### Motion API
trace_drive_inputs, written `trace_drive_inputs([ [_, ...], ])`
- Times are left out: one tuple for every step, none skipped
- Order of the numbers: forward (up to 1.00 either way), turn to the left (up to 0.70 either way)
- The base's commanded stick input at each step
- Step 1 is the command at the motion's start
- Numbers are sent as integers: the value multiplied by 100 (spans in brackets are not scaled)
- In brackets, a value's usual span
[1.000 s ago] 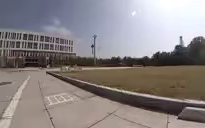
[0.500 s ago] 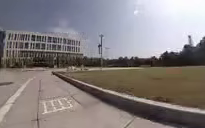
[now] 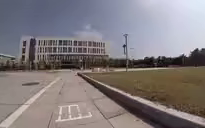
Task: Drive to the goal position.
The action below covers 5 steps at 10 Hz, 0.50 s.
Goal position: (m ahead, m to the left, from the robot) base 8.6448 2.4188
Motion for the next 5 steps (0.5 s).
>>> trace_drive_inputs([
  [70,35],
  [70,21],
  [70,7],
  [70,3],
  [70,2],
])
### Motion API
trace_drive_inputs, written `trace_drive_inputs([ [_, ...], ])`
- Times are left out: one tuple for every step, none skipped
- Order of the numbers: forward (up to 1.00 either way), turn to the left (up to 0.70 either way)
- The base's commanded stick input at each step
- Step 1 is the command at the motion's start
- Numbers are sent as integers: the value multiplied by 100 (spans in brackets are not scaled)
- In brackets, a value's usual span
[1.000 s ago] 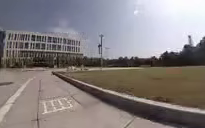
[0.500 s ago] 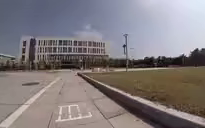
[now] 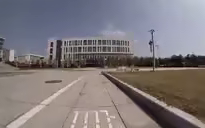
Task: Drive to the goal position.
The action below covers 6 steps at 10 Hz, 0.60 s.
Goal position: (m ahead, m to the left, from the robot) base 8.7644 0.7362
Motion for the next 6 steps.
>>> trace_drive_inputs([
  [70,0],
  [70,0],
  [70,0],
  [70,0],
  [70,0],
  [70,0],
])
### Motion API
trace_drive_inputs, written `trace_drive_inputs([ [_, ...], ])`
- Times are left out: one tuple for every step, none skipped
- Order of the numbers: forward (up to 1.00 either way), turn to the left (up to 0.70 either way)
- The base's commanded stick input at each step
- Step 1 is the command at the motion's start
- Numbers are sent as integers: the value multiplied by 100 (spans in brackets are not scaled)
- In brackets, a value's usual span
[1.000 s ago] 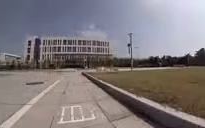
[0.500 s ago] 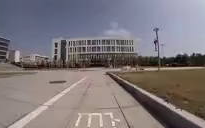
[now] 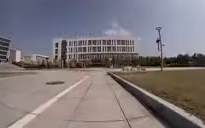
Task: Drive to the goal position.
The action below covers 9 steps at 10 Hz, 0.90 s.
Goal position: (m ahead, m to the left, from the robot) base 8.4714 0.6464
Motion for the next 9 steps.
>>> trace_drive_inputs([
  [70,0],
  [70,0],
  [70,0],
  [65,0],
  [21,0],
  [8,0],
  [4,0],
  [4,0],
  [4,0],
])
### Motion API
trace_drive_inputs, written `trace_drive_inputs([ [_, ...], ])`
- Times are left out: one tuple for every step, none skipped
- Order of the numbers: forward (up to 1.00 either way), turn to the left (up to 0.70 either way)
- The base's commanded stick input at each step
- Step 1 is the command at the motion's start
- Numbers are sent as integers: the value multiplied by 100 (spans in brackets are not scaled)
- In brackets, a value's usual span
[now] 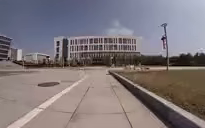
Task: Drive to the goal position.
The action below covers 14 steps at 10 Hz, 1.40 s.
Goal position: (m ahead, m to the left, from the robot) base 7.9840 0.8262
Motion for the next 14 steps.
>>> trace_drive_inputs([
  [4,0],
  [4,0],
  [4,0],
  [5,0],
  [4,0],
  [4,0],
  [4,0],
  [4,0],
  [4,0],
  [4,0],
  [5,0],
  [4,0],
  [4,0],
  [5,0],
])
